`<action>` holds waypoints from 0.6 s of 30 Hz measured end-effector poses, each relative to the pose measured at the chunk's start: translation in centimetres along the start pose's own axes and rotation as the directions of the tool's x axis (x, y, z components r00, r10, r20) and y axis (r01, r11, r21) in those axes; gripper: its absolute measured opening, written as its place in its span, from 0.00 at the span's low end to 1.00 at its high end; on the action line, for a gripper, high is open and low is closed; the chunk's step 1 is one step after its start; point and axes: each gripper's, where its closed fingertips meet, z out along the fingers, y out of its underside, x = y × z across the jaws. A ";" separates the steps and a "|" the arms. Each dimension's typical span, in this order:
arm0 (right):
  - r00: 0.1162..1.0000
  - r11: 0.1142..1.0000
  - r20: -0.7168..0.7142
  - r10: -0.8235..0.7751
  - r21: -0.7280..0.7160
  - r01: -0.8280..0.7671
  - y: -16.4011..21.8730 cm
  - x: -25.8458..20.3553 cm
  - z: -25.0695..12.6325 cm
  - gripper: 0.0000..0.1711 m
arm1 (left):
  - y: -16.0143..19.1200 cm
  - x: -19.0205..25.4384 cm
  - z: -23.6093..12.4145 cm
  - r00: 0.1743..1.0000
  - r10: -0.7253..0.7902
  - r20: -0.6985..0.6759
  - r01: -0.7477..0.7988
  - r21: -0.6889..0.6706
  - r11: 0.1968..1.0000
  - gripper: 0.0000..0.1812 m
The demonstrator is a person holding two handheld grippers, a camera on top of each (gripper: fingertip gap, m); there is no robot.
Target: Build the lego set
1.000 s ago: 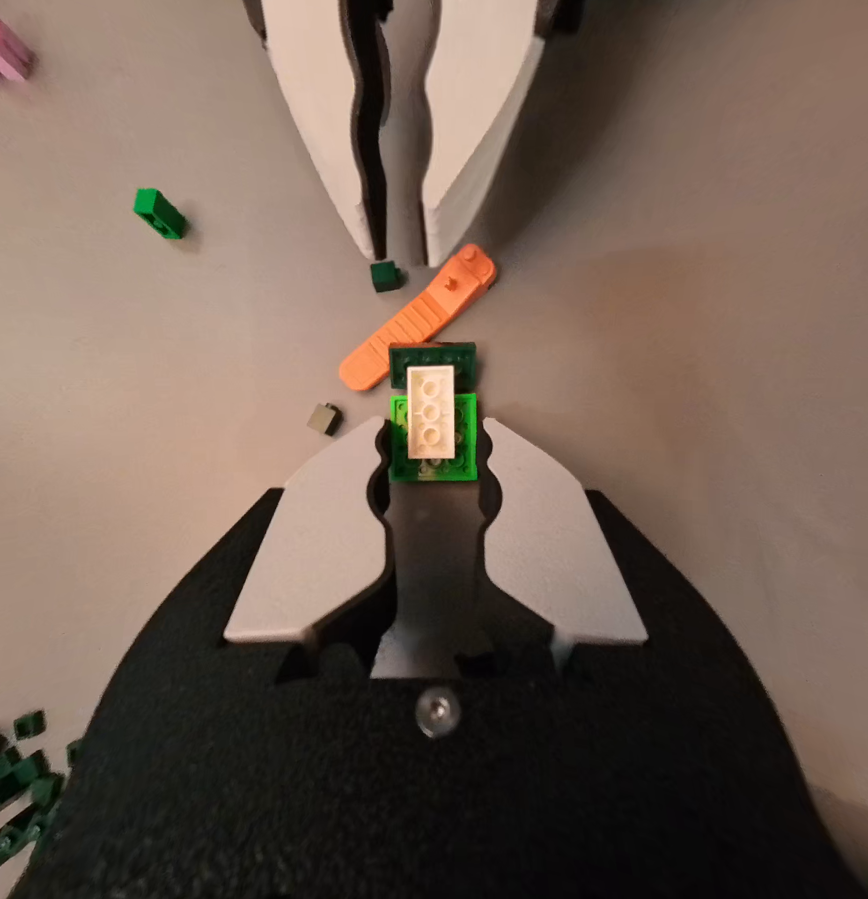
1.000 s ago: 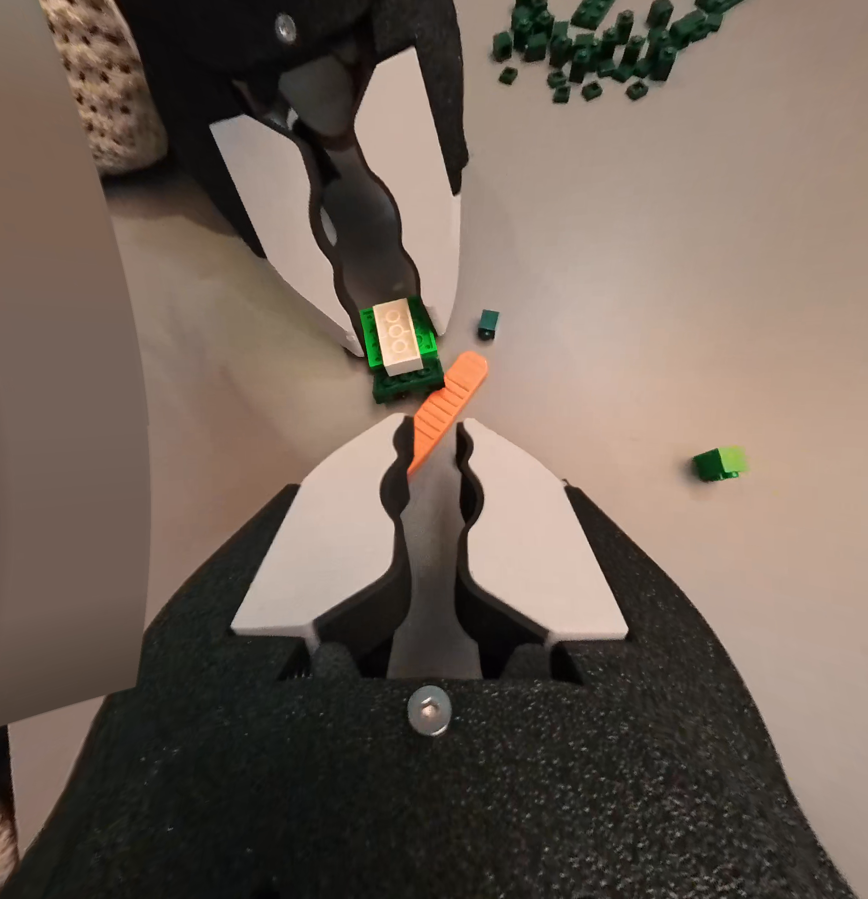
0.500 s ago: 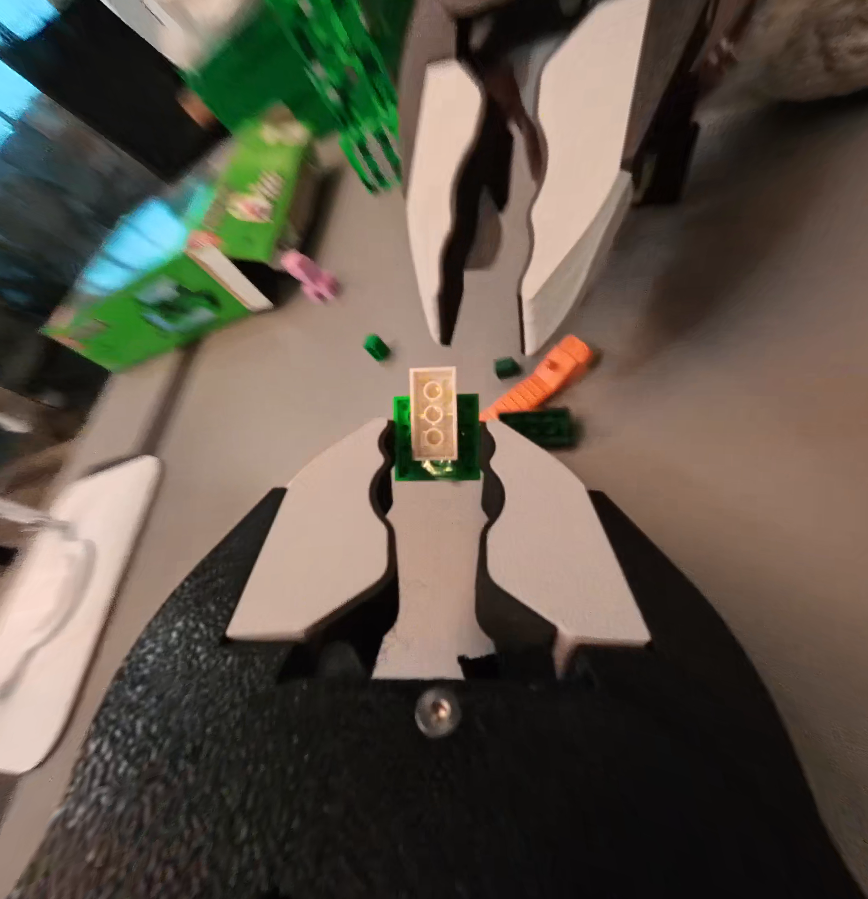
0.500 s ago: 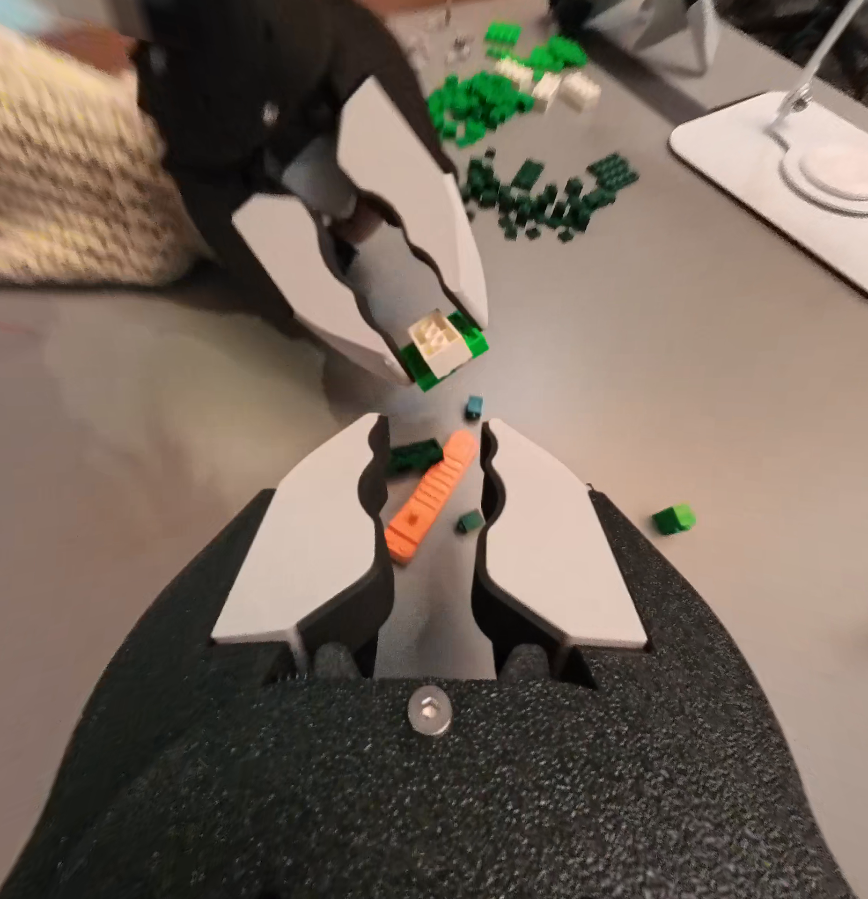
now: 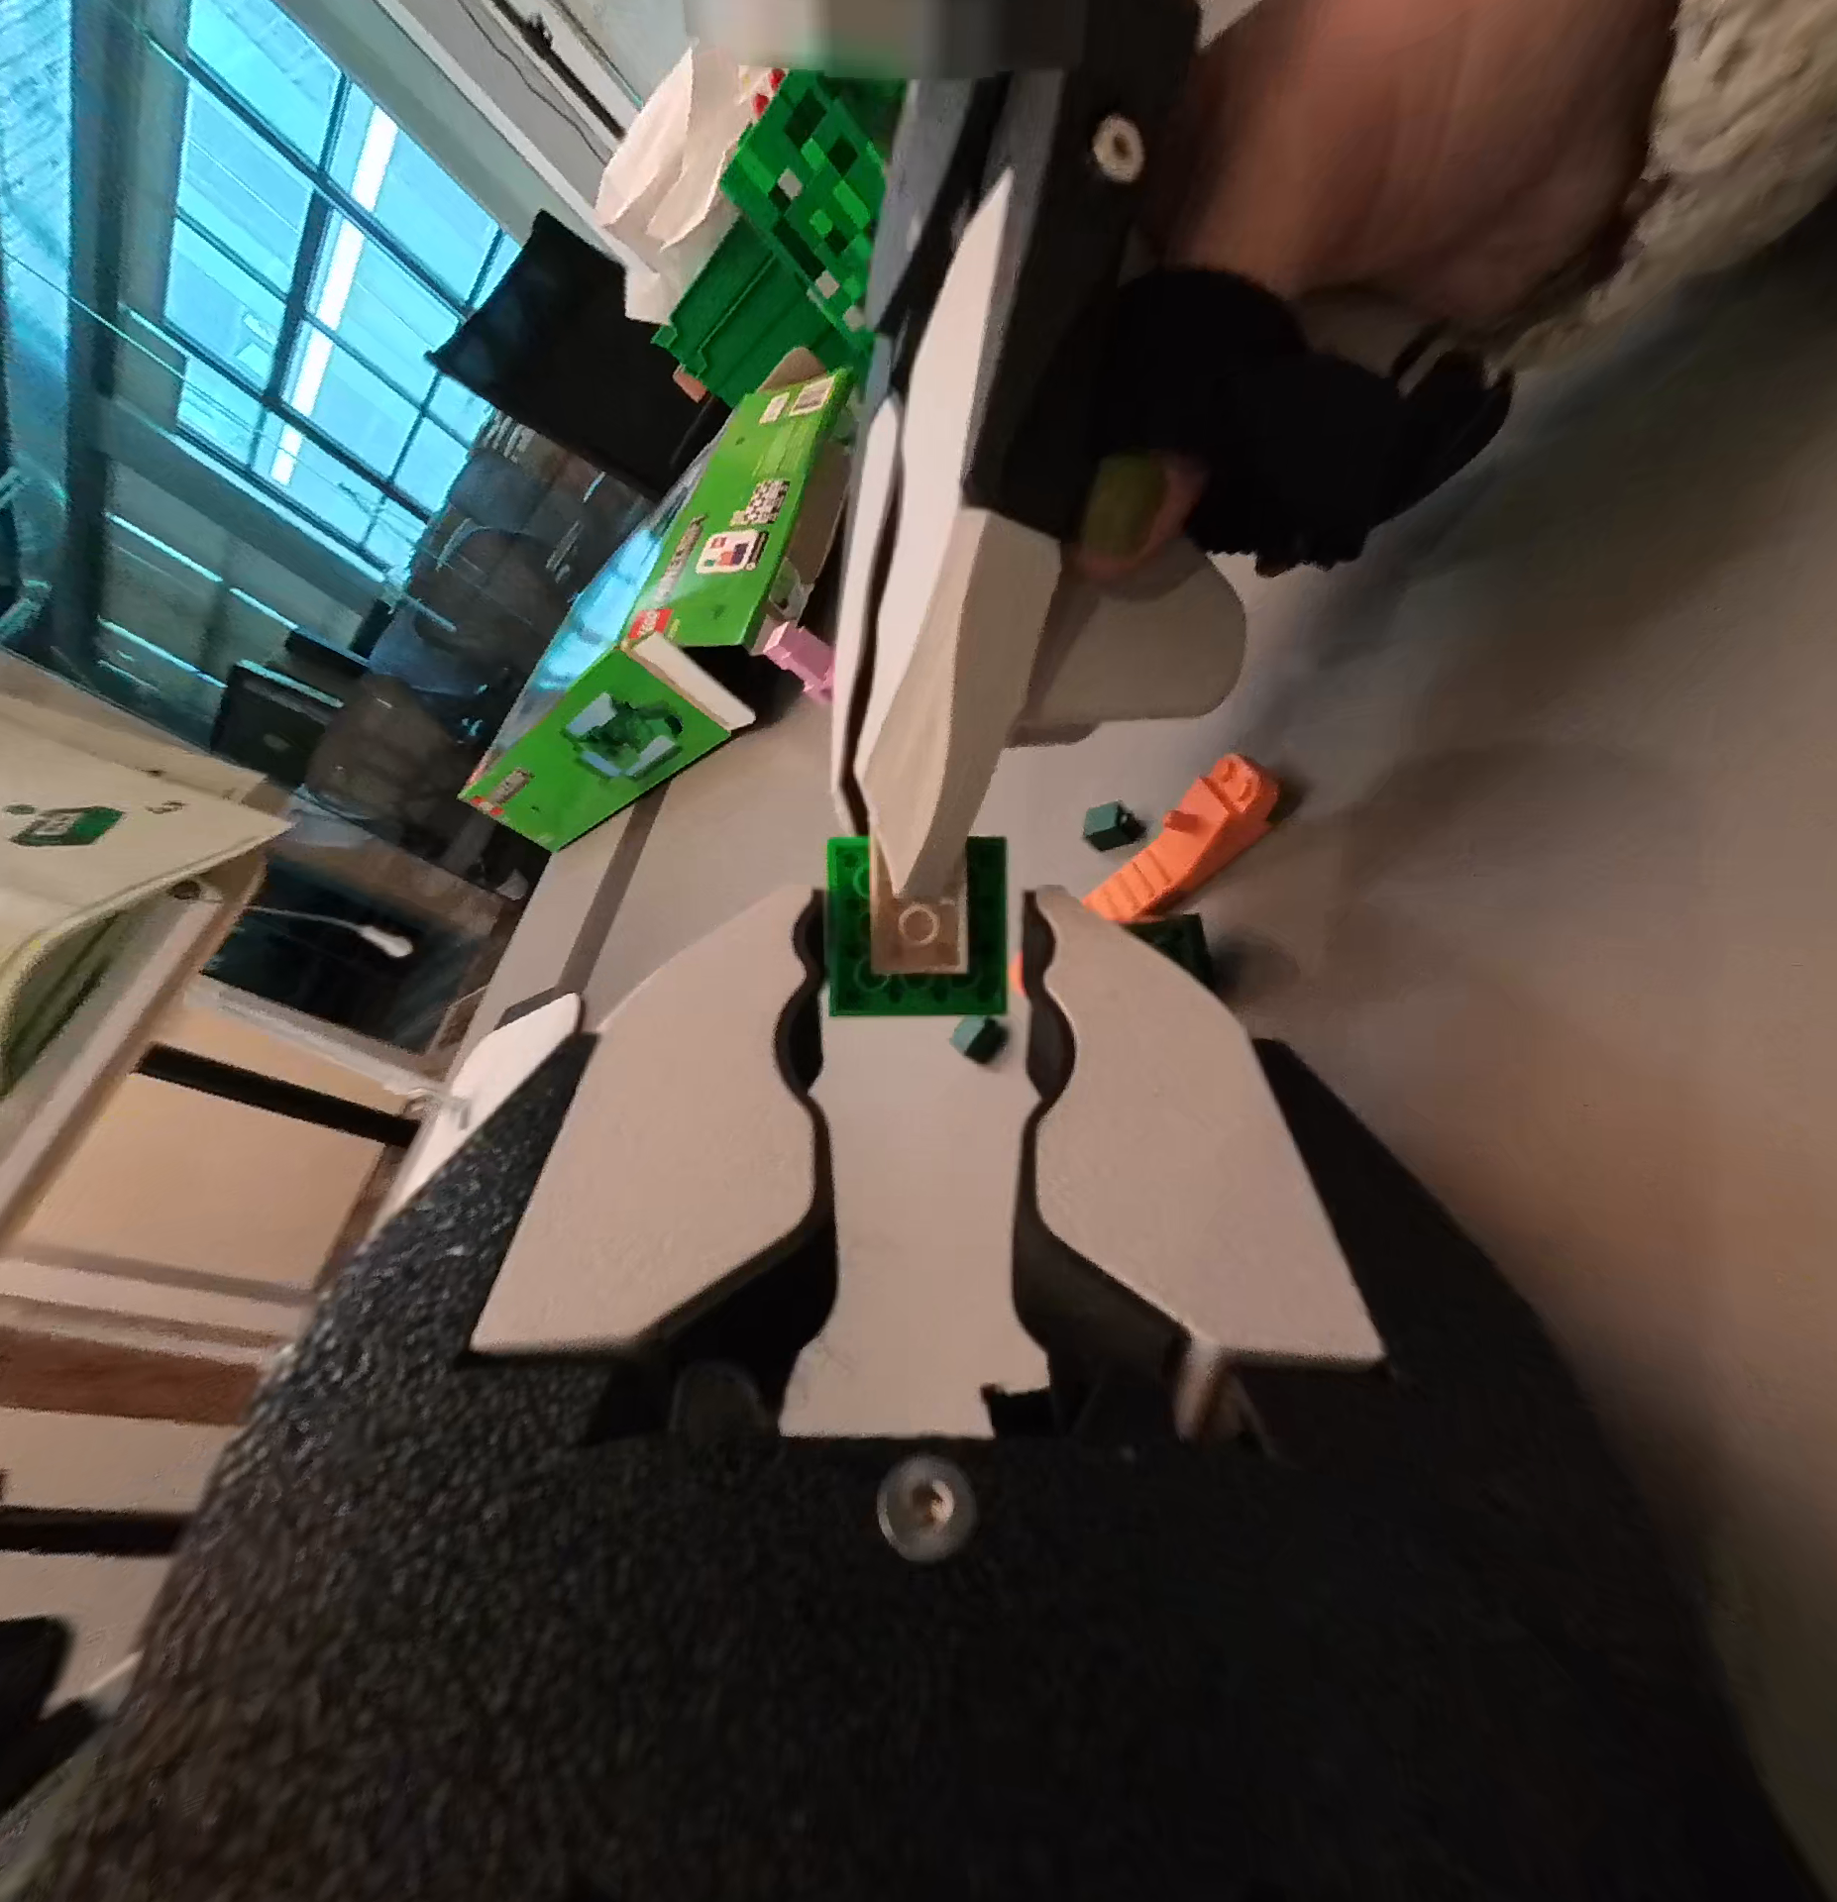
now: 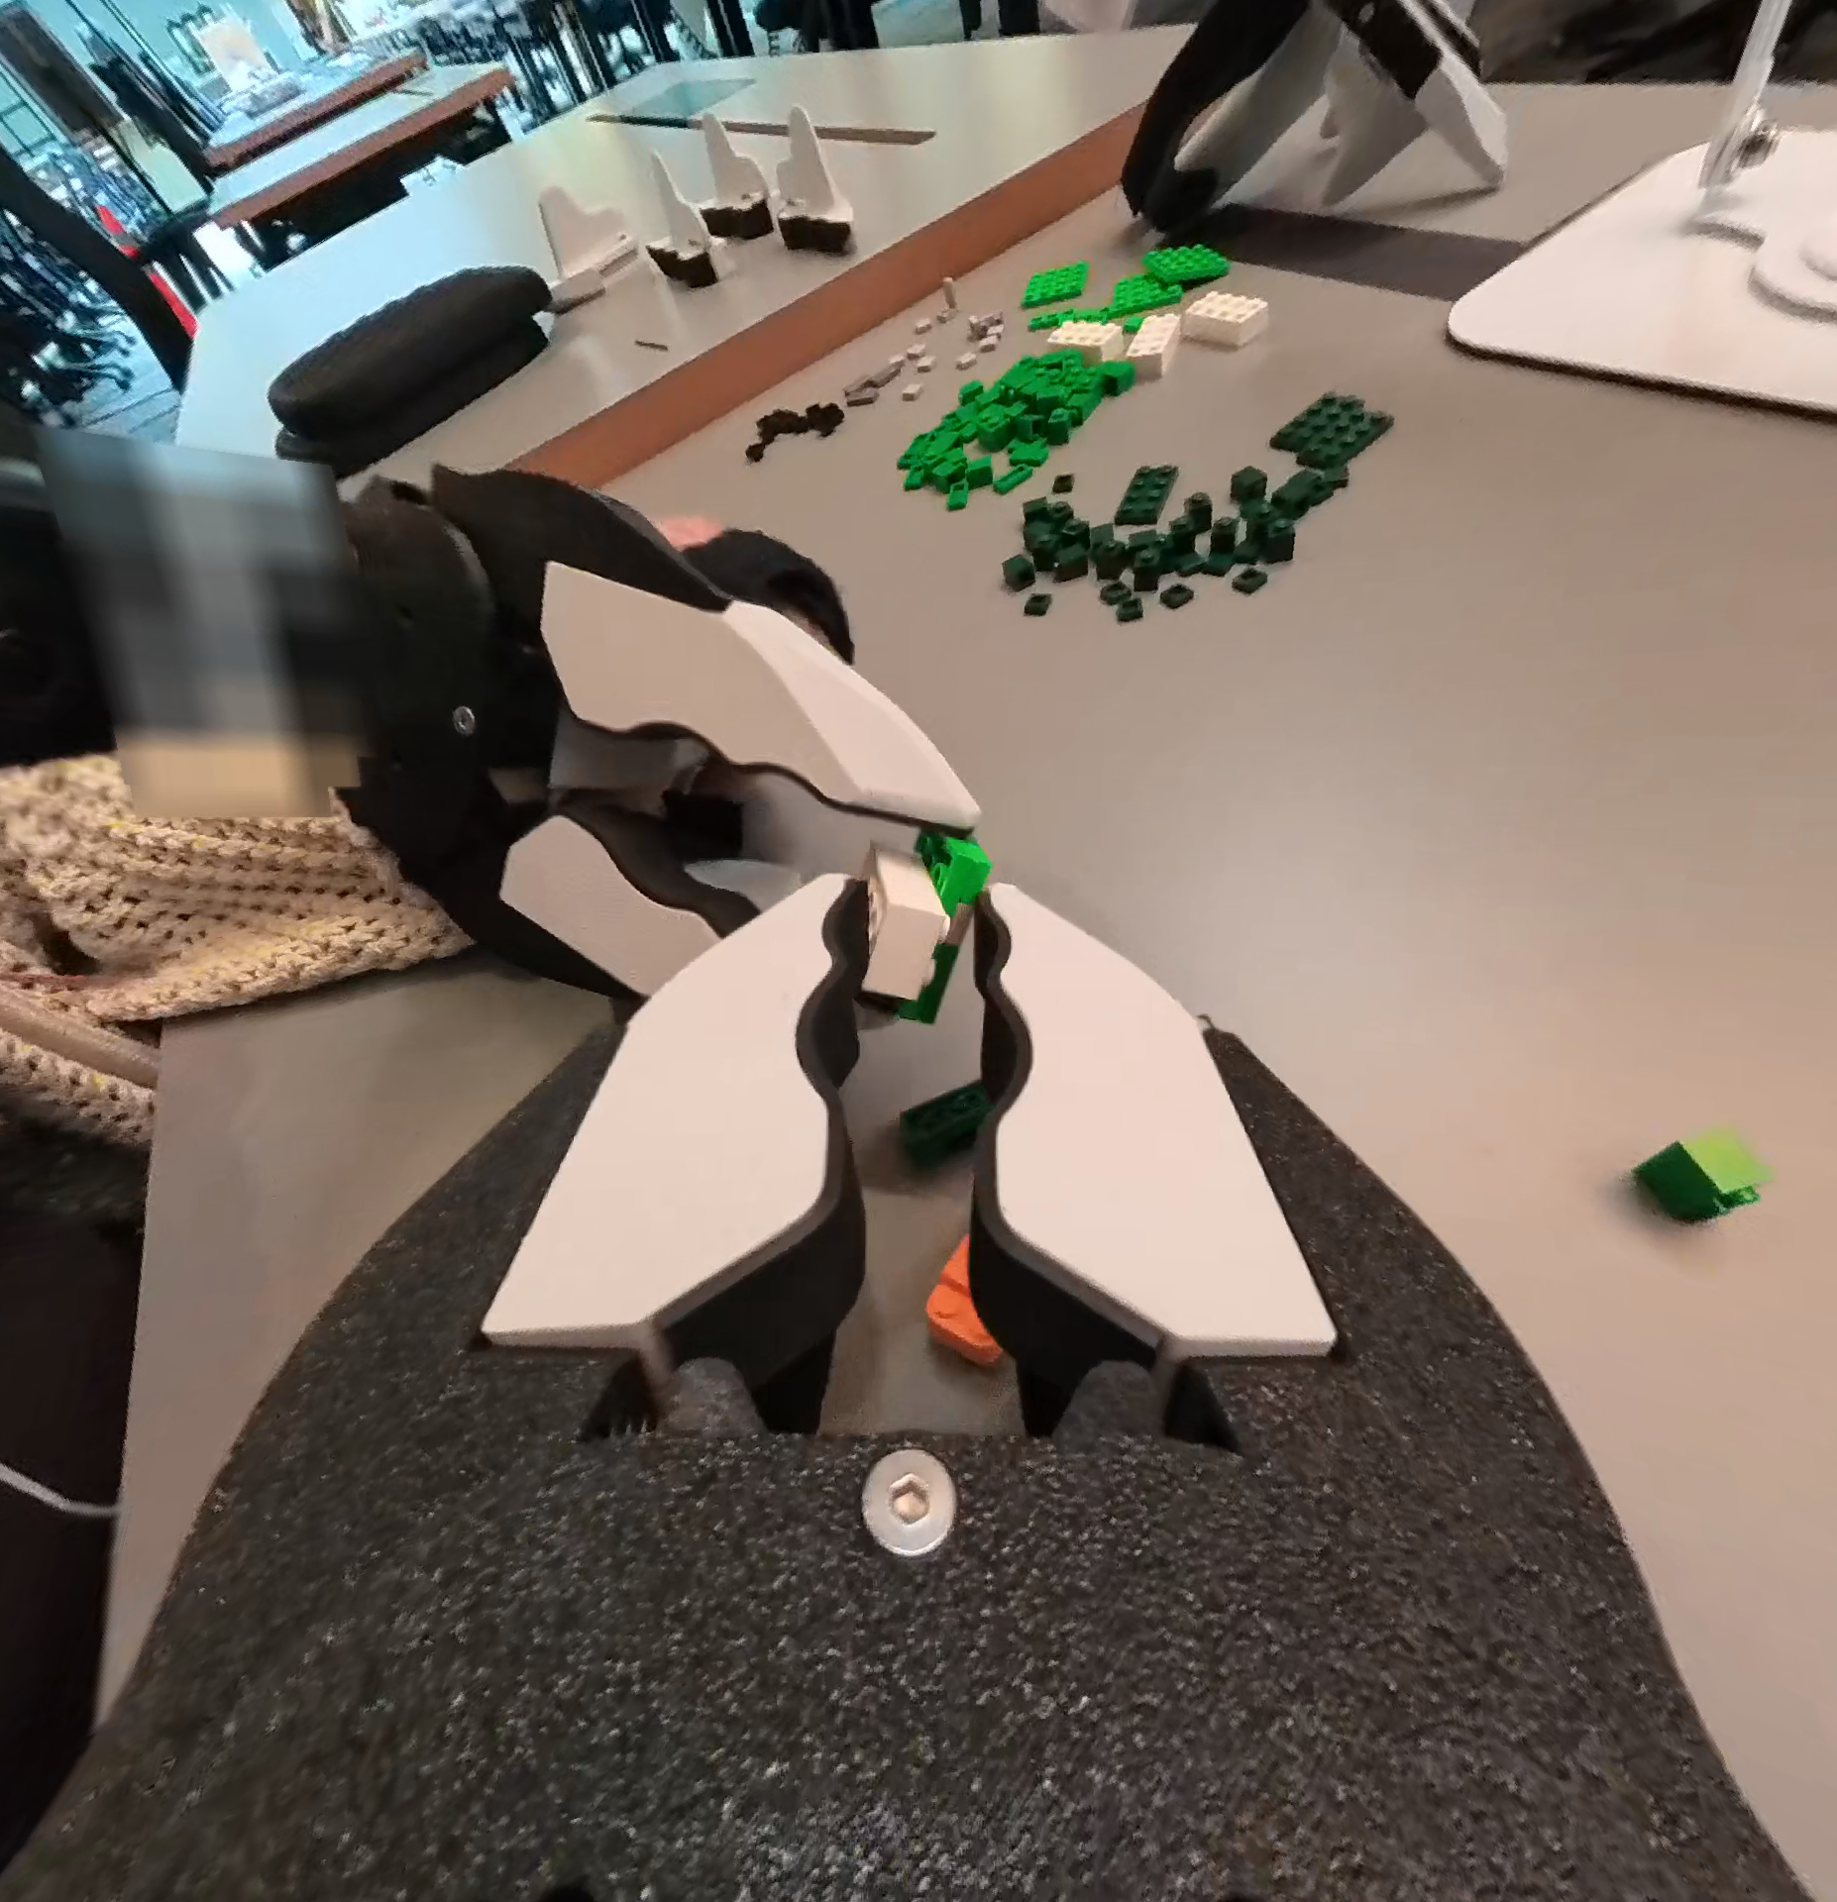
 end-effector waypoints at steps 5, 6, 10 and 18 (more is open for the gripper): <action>0.948 0.941 -0.025 -0.318 0.109 0.319 -0.4 -0.8 -1.1 0.11 | -1.5 0.7 -0.8 0.976 -0.163 -0.144 0.183 0.137 0.974 0.36; 0.907 0.900 -0.051 -0.417 0.120 0.420 -0.6 -1.1 -1.3 0.11 | -1.5 1.0 -0.9 0.968 -0.175 -0.180 0.202 0.145 0.969 0.35; 0.751 0.735 -0.096 -0.654 0.157 0.660 -0.6 -3.0 -1.5 0.11 | -1.7 1.1 -1.5 0.948 -0.213 -0.235 0.256 0.168 0.952 0.26; 0.726 0.713 -0.035 -0.687 0.161 0.683 0.5 -3.8 -1.1 0.11 | -2.1 2.0 -2.4 0.904 -0.219 -0.368 0.308 0.203 0.930 0.12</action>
